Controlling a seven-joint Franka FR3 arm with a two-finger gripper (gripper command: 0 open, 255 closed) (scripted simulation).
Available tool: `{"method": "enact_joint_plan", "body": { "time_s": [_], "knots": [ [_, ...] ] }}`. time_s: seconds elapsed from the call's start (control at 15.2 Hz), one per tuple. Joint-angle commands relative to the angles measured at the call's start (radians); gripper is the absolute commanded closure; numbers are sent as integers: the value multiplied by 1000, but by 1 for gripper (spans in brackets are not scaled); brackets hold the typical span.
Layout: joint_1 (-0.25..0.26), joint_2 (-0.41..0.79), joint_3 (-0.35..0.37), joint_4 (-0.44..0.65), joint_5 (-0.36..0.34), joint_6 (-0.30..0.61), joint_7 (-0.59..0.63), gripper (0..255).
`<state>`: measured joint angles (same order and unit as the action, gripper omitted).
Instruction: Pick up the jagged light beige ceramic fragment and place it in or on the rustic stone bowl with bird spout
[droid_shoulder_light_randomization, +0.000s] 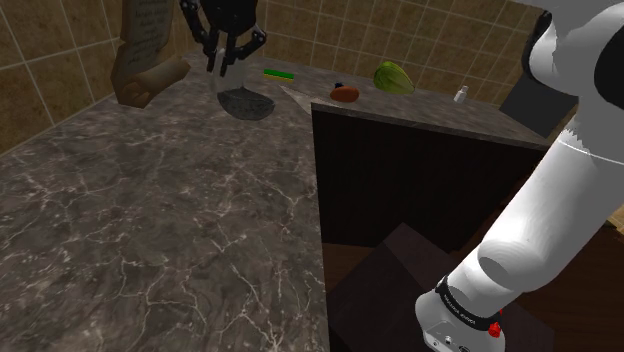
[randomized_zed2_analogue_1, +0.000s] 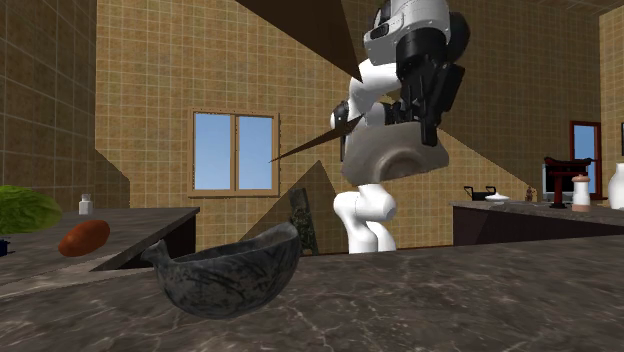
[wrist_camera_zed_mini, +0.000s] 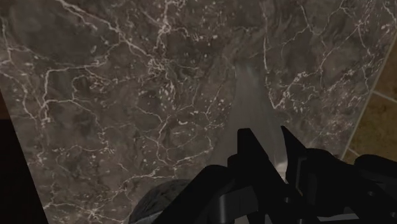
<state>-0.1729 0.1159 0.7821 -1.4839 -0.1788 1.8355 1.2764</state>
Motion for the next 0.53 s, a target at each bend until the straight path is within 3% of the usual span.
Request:
{"method": "enact_joint_plan", "body": {
  "time_s": [0.0,0.46],
  "knots": [
    [-8,47,-14,47,-24,-9,-29,255],
    [-25,198,-63,229,-88,-60,-133,255]
  ]
}}
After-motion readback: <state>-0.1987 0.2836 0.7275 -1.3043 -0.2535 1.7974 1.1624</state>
